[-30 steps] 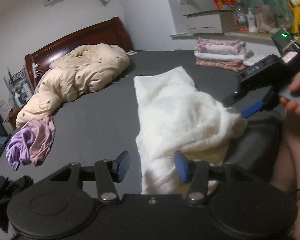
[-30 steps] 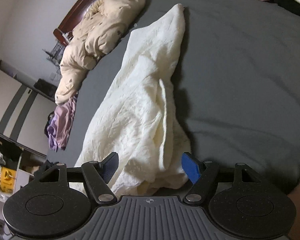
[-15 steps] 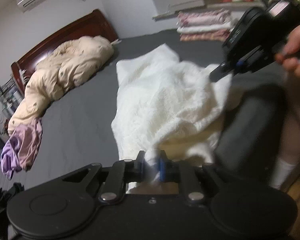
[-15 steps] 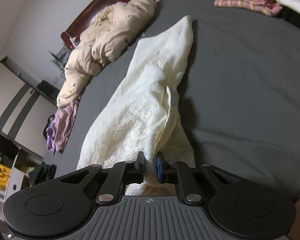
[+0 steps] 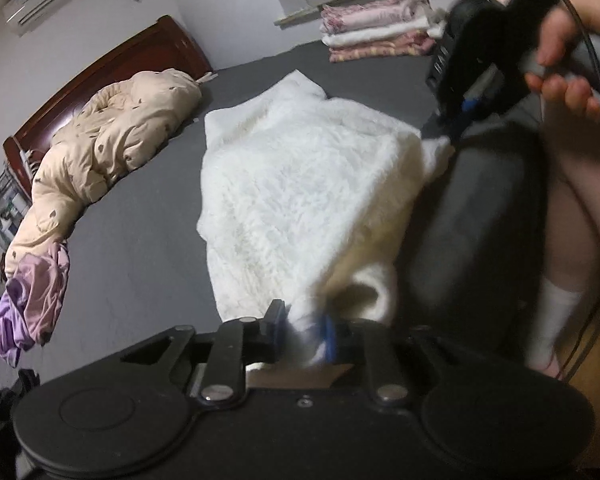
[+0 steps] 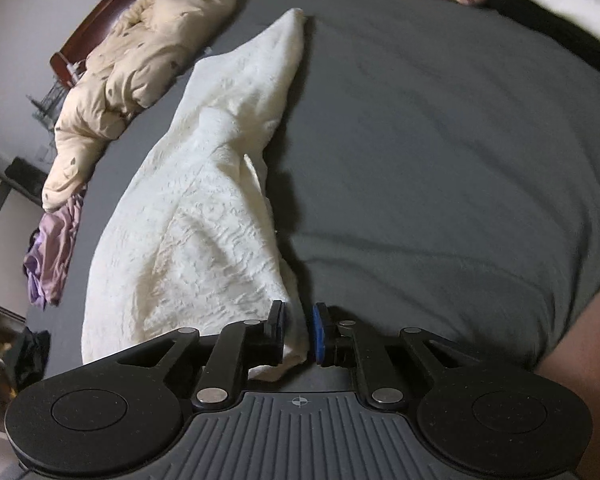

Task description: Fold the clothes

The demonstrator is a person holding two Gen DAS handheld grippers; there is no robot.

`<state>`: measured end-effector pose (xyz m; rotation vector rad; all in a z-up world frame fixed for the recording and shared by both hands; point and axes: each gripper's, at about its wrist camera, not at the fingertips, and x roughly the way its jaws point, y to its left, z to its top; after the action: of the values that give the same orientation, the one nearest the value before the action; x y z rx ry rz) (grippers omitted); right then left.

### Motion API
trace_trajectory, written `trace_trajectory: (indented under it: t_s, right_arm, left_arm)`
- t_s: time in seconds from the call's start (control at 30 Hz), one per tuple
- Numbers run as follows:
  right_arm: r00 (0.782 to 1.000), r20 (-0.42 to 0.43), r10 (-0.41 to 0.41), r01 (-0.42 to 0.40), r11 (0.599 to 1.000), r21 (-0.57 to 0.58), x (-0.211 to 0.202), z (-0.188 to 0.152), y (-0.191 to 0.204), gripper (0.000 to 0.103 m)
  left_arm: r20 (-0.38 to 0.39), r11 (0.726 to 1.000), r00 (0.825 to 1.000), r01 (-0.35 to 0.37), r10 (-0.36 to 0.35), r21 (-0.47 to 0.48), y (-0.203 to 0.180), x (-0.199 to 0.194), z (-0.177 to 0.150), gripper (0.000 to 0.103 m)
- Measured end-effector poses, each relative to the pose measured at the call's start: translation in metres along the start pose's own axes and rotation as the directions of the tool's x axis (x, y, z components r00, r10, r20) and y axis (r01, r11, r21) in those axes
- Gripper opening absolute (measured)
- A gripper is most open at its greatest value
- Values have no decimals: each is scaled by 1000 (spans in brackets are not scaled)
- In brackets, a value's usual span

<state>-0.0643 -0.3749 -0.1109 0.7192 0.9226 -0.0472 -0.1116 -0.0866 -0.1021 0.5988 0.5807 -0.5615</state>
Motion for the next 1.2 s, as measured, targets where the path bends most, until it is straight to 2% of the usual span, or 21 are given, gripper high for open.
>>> trace_trajectory:
  t_s: [0.07,0.13,0.23,0.3,0.37,0.5,0.63,0.73,0.83,0.93,1.0,1.1,1.2]
  right_arm:
    - [1000,12,-11,11,1000,5,-6,2,2,35]
    - [999,42,-10,11,1000,-15,-18,3,6,41]
    - [994,90,62,-53,993,-107,-34,4,25,42]
    - [990,85,116,-98,977,-192,-36,7,43,42]
    - [984,77,159,-132,951,-279,-27,8,60,42]
    - [982,66,175,-139,920,-367,2,14,82,42]
    - [981,99,168,-118,917,-382,27,25,84,42]
    - [993,61,103,-74,931,-358,45,24,71,42]
    - [995,38,90,-74,946,-317,50,14,53,51]
    - [997,37,64,-47,939,-341,44,6,51,53]
    - [999,32,31,-17,931,-365,42,2,52,53]
    - [1000,5,25,-22,940,-340,42,5,50,54]
    - [998,-27,50,-55,962,-267,35,21,47,62]
  left_arm:
    - [15,999,1000,20,-20,-36,10,-11,2,32]
    - [44,997,998,38,-35,-69,21,-26,4,36]
    - [104,989,992,83,-70,-120,38,-45,11,47]
    - [147,982,985,113,-91,-152,48,-52,18,51]
    - [178,981,980,119,-91,-154,52,-42,30,52]
    - [196,976,976,127,-91,-175,57,-8,56,52]
    - [218,932,964,215,-154,-292,78,21,80,52]
    - [195,902,964,242,-181,-357,94,44,93,52]
    - [143,895,972,230,-188,-383,99,67,96,52]
    - [88,890,976,220,-201,-399,99,88,94,52]
    - [50,897,978,205,-202,-392,94,99,89,54]
    - [6,919,982,181,-191,-350,82,109,79,57]
    - [-3,939,984,166,-175,-300,74,110,71,59]
